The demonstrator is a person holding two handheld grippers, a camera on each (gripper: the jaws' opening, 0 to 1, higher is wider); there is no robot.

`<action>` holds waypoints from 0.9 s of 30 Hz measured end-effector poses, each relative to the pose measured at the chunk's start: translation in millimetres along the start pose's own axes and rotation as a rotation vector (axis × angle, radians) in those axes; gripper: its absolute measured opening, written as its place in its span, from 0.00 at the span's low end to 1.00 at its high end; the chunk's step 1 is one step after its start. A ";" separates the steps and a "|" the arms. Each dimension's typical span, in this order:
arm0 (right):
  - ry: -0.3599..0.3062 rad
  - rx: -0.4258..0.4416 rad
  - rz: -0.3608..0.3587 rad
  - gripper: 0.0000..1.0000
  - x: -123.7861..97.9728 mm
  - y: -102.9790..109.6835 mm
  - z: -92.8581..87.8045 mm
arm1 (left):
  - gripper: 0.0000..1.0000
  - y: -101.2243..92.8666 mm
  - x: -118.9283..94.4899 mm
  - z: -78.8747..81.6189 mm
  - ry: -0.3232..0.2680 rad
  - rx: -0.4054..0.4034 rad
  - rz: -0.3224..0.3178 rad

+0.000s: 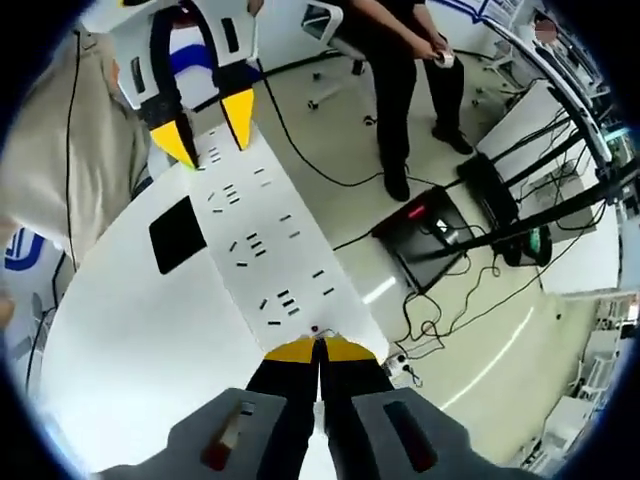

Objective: Pick up the power strip scattered on the table, fix it on the side mounting bracket of the table, and press the switch

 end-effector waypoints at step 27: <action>0.076 -0.027 0.017 0.00 1.2 -6.6 3.8 | 0.27 0.5 2.0 0.3 0.006 0.010 0.002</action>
Point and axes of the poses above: the point that each gripper's makers call its tool centre point, and the gripper's own axes: x roughly forward along the fingers, y roughly to its left, z roughly out of its top, the point moved 10 cm from there along -x, roughly backward along the fingers, and after that the axes turned 5 degrees about -x, right-handed, at the moved point
